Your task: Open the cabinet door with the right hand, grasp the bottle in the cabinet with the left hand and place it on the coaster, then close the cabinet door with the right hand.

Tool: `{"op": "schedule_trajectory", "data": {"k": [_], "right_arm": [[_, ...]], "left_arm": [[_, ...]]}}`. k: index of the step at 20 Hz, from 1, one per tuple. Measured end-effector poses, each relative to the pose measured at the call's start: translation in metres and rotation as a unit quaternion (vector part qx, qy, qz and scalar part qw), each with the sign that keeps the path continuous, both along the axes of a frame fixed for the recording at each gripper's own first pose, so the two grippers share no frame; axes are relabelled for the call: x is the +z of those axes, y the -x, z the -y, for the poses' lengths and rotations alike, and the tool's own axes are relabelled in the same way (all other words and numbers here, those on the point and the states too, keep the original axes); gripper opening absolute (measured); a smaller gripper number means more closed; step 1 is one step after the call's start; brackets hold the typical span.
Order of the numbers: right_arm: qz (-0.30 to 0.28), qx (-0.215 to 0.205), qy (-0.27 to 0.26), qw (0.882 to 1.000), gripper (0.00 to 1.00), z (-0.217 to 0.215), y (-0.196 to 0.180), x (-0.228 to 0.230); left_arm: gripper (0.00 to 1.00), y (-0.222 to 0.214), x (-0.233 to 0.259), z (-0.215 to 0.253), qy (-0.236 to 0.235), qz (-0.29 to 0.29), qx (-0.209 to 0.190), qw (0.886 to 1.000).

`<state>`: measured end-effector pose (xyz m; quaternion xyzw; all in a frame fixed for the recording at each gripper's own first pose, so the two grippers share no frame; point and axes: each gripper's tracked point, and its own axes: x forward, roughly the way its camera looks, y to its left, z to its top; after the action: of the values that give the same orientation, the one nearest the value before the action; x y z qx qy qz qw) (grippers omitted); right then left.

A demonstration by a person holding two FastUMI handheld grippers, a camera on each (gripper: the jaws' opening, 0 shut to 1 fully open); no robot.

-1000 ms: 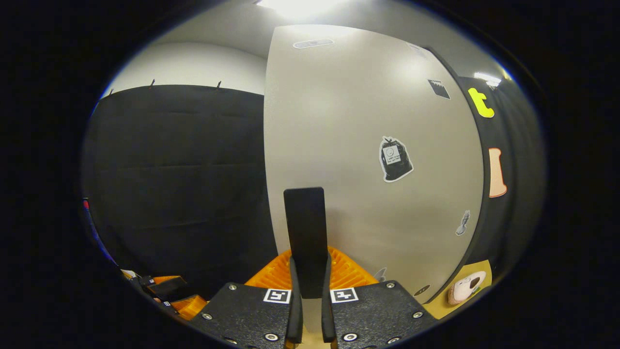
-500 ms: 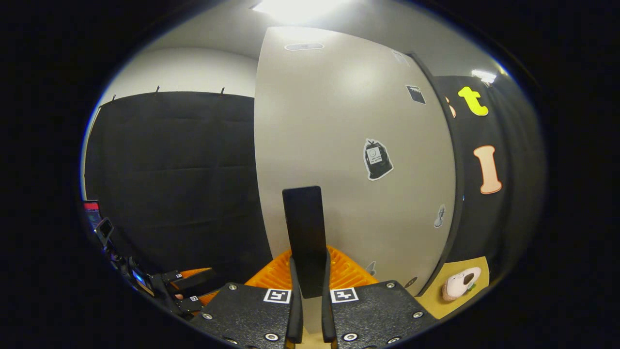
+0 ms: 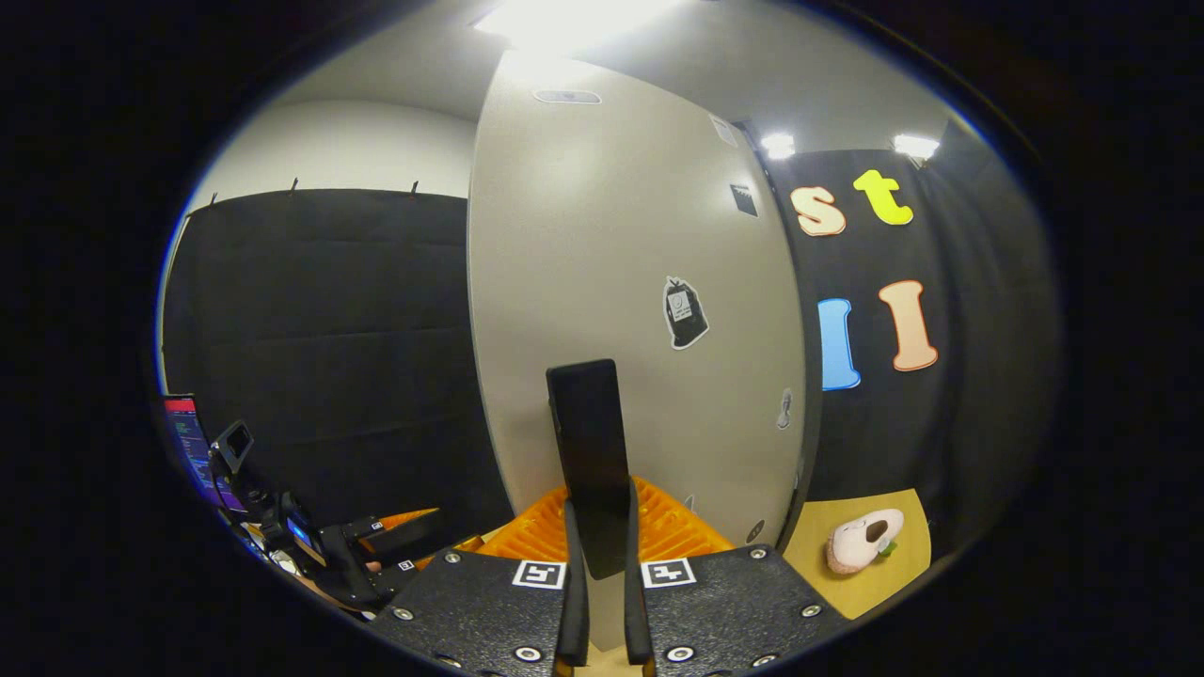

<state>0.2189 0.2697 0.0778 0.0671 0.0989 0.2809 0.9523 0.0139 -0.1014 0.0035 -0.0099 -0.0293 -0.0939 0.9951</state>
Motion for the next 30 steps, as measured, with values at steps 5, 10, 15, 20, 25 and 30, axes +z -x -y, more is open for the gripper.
{"op": "schedule_trajectory", "data": {"k": [5, 10, 15, 20, 25, 30], "right_arm": [[-0.004, -0.032, -0.003, 0.999, 0.15, 0.028, 0.007, 0.004], [-0.006, -0.058, -0.007, 0.998, 0.15, 0.061, 0.008, 0.008], [-0.004, -0.077, -0.010, 0.997, 0.14, 0.087, 0.004, 0.005], [-0.001, -0.101, -0.011, 0.995, 0.14, 0.117, 0.002, 0.004], [0.006, -0.101, -0.019, 0.995, 0.14, 0.117, -0.001, 0.004], [-0.008, -0.122, -0.018, 0.992, 0.16, 0.126, 0.013, -0.013]], "left_arm": [[0.91, 0.006, 0.000, 0.026, 0.000, -0.001, -0.016, 1.000], [0.91, 0.020, 0.002, 0.046, 0.000, -0.002, -0.023, 1.000], [0.91, 0.029, 0.000, 0.063, -0.003, -0.005, -0.018, 1.000], [0.91, 0.036, -0.003, 0.077, 0.000, -0.014, -0.007, 1.000], [0.91, 0.027, -0.002, 0.095, -0.017, -0.025, -0.007, 1.000], [0.91, 0.002, 0.015, 0.095, -0.036, -0.015, -0.008, 0.999]]}}
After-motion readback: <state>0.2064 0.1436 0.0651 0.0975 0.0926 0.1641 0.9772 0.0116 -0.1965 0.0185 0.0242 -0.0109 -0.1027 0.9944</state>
